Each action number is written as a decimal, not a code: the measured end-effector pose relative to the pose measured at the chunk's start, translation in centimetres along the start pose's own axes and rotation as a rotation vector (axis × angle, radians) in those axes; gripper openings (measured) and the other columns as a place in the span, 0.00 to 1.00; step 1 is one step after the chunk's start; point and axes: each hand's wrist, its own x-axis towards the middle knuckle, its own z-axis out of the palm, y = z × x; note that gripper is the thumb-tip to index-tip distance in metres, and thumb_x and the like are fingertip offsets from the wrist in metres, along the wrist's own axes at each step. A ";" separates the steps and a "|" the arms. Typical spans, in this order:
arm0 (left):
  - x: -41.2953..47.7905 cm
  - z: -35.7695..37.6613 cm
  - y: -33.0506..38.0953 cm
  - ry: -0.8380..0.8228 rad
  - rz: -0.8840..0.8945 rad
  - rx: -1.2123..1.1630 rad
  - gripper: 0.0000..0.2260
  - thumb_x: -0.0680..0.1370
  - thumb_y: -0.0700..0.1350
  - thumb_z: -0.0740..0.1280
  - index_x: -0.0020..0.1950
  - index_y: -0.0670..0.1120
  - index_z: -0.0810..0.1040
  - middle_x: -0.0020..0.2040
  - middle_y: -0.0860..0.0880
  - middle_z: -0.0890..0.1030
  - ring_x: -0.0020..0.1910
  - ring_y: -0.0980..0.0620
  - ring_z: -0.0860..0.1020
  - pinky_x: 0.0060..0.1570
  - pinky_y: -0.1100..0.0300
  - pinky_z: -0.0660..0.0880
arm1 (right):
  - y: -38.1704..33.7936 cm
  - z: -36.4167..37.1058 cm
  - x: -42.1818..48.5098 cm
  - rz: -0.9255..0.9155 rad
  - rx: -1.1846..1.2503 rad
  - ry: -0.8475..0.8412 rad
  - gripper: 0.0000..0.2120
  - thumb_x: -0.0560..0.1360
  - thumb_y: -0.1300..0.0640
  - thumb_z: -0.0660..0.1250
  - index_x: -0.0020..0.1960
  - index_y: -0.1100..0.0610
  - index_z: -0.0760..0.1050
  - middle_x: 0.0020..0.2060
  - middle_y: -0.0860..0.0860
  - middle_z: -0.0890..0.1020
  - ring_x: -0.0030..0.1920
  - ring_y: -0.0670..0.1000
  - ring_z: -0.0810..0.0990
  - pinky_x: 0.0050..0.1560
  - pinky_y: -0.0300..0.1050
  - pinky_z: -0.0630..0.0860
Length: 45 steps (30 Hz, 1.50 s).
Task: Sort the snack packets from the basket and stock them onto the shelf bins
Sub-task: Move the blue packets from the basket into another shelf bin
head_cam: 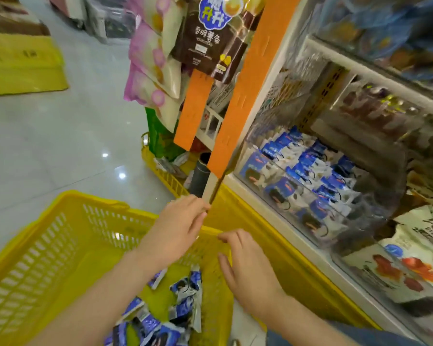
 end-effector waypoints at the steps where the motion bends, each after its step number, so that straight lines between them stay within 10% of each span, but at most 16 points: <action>1: -1.3 0.2 -2.2 -0.025 -0.079 0.029 0.09 0.79 0.42 0.61 0.58 0.45 0.77 0.53 0.49 0.77 0.53 0.50 0.74 0.54 0.56 0.69 | -0.2 2.0 0.7 0.012 0.028 -0.042 0.14 0.80 0.50 0.55 0.65 0.51 0.66 0.58 0.46 0.70 0.59 0.45 0.68 0.59 0.39 0.66; 10: -14.4 4.4 -18.9 -0.464 -0.824 0.172 0.14 0.81 0.47 0.58 0.66 0.46 0.69 0.64 0.47 0.73 0.61 0.48 0.72 0.58 0.57 0.69 | 0.5 18.0 4.4 0.178 0.103 -0.555 0.18 0.82 0.56 0.54 0.71 0.56 0.60 0.67 0.52 0.66 0.67 0.50 0.65 0.65 0.41 0.62; 18: -16.9 9.7 -22.6 -0.605 -1.024 -0.046 0.21 0.81 0.47 0.59 0.72 0.42 0.61 0.69 0.42 0.66 0.64 0.44 0.70 0.60 0.54 0.68 | 2.1 25.2 5.3 0.286 0.090 -0.836 0.24 0.81 0.57 0.56 0.73 0.59 0.54 0.72 0.55 0.60 0.70 0.55 0.64 0.66 0.45 0.64; 25: -16.5 12.7 -23.2 -0.525 -1.090 -0.120 0.28 0.75 0.52 0.69 0.70 0.45 0.62 0.67 0.43 0.64 0.63 0.44 0.69 0.58 0.54 0.69 | 2.3 27.7 5.3 0.347 0.115 -0.844 0.30 0.76 0.50 0.65 0.72 0.58 0.56 0.69 0.55 0.61 0.68 0.57 0.64 0.65 0.47 0.65; 31: -16.7 14.0 -22.4 -0.639 -1.136 -0.213 0.15 0.70 0.48 0.74 0.42 0.50 0.67 0.48 0.49 0.68 0.45 0.51 0.69 0.40 0.62 0.65 | 1.7 27.0 5.6 0.424 0.403 -0.854 0.29 0.76 0.60 0.64 0.73 0.58 0.55 0.70 0.57 0.62 0.67 0.55 0.68 0.65 0.47 0.68; 36: -16.3 13.0 -21.4 -0.642 -1.252 -0.287 0.23 0.70 0.46 0.75 0.60 0.42 0.70 0.61 0.43 0.72 0.58 0.45 0.72 0.47 0.60 0.68 | 0.1 25.1 6.6 0.591 0.670 -0.779 0.23 0.78 0.59 0.61 0.70 0.56 0.58 0.69 0.52 0.65 0.43 0.47 0.73 0.42 0.42 0.72; 42: -15.0 10.0 -18.0 -0.249 -1.426 -0.766 0.14 0.72 0.47 0.73 0.53 0.43 0.77 0.63 0.40 0.75 0.60 0.43 0.74 0.54 0.50 0.73 | -1.7 21.1 6.8 0.602 0.761 -0.540 0.29 0.77 0.59 0.64 0.73 0.57 0.55 0.71 0.53 0.64 0.66 0.53 0.69 0.58 0.44 0.71; 45: -13.8 8.5 -15.3 -0.046 -1.444 -0.982 0.07 0.74 0.47 0.70 0.49 0.46 0.77 0.60 0.39 0.78 0.50 0.46 0.79 0.39 0.55 0.78 | -2.8 18.8 6.0 0.526 0.749 -0.477 0.31 0.75 0.57 0.67 0.72 0.57 0.56 0.69 0.51 0.66 0.63 0.49 0.69 0.55 0.38 0.68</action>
